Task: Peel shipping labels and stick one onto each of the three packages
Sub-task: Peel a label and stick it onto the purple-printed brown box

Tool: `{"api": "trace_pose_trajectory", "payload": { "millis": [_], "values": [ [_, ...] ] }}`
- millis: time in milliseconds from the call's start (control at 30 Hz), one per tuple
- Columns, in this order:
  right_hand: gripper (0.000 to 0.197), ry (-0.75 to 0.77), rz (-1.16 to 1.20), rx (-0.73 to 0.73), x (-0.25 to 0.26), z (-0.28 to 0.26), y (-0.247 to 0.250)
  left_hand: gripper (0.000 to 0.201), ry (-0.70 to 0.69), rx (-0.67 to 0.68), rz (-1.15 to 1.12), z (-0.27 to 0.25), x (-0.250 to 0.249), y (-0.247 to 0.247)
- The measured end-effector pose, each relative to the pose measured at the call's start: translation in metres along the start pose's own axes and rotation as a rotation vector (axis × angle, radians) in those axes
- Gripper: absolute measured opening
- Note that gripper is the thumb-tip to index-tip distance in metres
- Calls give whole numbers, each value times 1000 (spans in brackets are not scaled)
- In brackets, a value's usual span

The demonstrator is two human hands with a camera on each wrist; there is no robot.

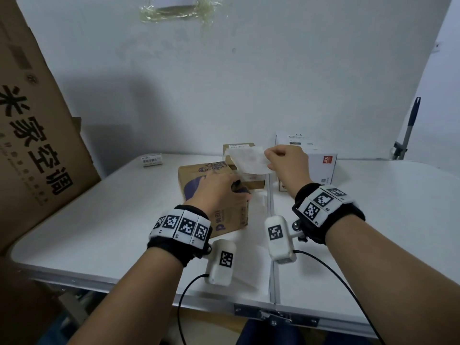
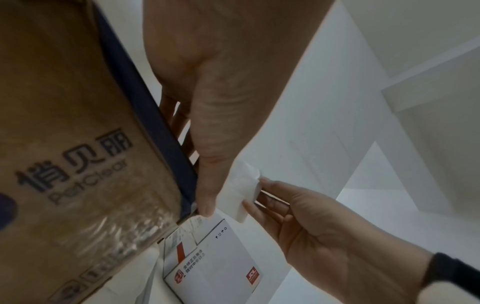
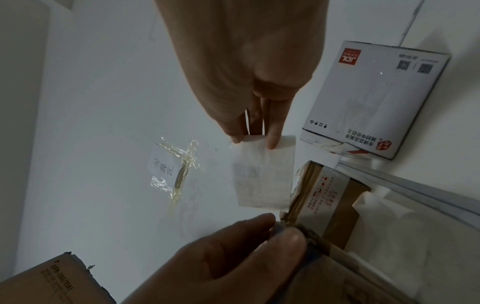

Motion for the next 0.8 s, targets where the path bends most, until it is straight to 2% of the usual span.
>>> {"api": "trace_pose_trajectory", "payload": {
  "millis": [100,233,333,400,600,800],
  "values": [
    [18,20,8,3,-1,-2,2,35,-10,-51,-171,-2,-10,16],
    [20,111,-44,34,12,-11,4,15,113,-320,-742,0,-2,37],
    [21,167,-77,70,19,-16,2,9,209,-354,-1087,3,0,27],
    [20,190,-83,67,22,-18,3,12,211,-365,-1231,6,-3,23],
    [19,247,-134,62,25,-22,4,31,248,-349,-1381,9,-13,9],
    [19,276,-196,52,26,-25,2,16,247,-388,-1377,8,-15,8]
  ]
}}
Point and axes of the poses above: each hand's wrist, its own z-axis towards the middle knuckle, its own y-axis out of the back of the hand, x = y × z, the point moved 9 cm from there along z, towards the middle knuckle, and after that the axes turned 10 degrees about -y, right-handed, at the moved point
